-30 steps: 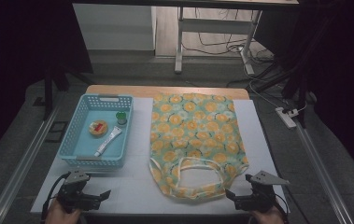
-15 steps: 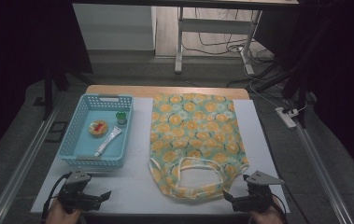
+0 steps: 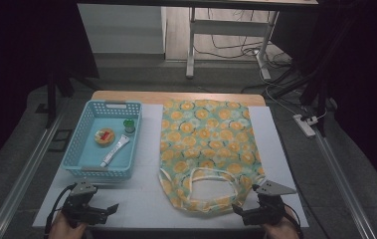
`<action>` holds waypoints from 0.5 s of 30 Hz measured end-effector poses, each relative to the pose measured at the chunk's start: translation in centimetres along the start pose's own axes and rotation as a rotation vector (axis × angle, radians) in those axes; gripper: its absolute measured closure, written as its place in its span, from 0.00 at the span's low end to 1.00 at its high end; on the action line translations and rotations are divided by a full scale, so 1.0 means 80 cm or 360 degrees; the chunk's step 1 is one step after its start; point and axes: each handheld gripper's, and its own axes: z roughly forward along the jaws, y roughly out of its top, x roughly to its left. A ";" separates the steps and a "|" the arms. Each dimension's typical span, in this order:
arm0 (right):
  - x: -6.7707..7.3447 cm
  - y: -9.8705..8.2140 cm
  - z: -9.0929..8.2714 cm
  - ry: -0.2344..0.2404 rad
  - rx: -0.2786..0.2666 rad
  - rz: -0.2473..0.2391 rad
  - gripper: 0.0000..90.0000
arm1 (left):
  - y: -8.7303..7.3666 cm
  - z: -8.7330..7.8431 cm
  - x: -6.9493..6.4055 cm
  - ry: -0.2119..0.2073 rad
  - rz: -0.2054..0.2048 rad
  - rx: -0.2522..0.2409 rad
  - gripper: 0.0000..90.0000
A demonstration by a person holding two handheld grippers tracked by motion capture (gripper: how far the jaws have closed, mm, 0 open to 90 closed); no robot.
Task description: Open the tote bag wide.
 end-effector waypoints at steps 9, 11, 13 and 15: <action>0.007 0.014 0.016 0.0022 0.0069 -0.0093 0.00 | 0.000 0.000 0.002 -0.0015 -0.0009 0.0000 0.00; 0.008 0.017 0.019 0.0059 0.0070 -0.0090 0.00 | 0.000 0.000 0.002 -0.0016 -0.0012 -0.0002 0.00; 0.010 0.020 0.022 0.0092 0.0080 -0.0100 0.00 | 0.000 0.000 0.002 -0.0019 -0.0013 0.0002 0.00; 0.012 0.022 0.027 0.0106 0.0106 -0.0126 0.00 | 0.000 0.000 0.002 -0.0019 -0.0014 0.0002 0.00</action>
